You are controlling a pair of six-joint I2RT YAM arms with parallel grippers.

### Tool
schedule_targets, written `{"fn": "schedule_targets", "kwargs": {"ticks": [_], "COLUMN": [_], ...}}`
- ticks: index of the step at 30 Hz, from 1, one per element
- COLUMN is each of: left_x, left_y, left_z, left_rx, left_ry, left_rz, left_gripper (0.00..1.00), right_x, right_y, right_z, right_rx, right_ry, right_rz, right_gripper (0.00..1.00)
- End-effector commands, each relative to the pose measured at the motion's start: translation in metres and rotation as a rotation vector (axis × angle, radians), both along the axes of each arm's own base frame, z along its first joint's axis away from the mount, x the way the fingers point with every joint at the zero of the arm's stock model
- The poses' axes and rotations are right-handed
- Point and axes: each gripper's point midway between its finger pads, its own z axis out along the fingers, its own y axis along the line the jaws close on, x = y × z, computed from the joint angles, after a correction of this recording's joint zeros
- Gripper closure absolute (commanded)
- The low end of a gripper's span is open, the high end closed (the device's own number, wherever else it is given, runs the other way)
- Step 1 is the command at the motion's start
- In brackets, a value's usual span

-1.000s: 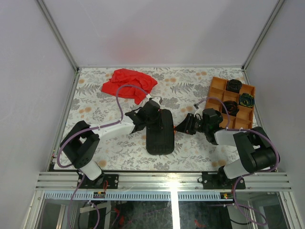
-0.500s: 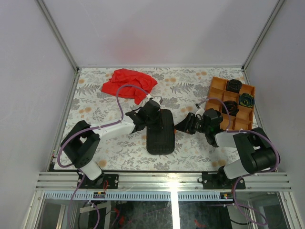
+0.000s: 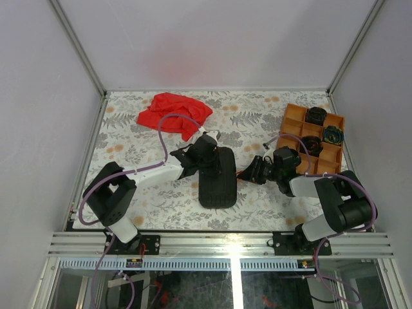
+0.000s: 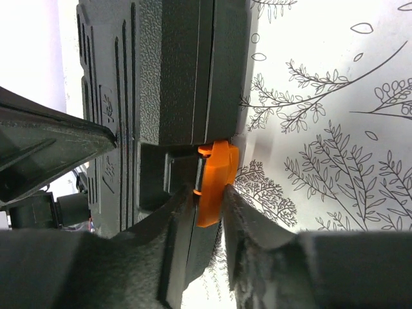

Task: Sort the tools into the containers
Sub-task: Close the storage box at the center of the board.

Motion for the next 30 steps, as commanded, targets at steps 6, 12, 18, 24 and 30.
{"fn": "schedule_targets", "kwargs": {"ticks": [6,12,18,24,30], "left_x": [-0.032,-0.029,-0.030,-0.029,-0.030], "left_y": [0.019,0.023,0.020,0.023,0.022], "left_z": [-0.053,-0.053,-0.057,-0.058,-0.060], "left_rx": [0.143,0.160,0.155,0.165,0.159], "left_ry": [0.135,0.130,0.141,0.134,0.142], "left_rz": [-0.034,-0.016,-0.016,-0.010,-0.007], "left_gripper": [1.00,1.00,1.00,1.00,1.00], "right_x": [0.012,0.017,0.020,0.024,0.026], "right_y": [-0.001,-0.019,-0.028,-0.022,-0.013], "right_z": [0.009,0.016,0.031,0.055,0.085], "right_rx": [-0.034,-0.157,-0.246,-0.228,-0.187], "right_ry": [-0.067,-0.121,-0.169,-0.225,-0.272], "right_rz": [-0.003,-0.045,-0.015,0.026,0.072], "right_gripper": [0.85,0.89,0.89,0.89,0.88]}}
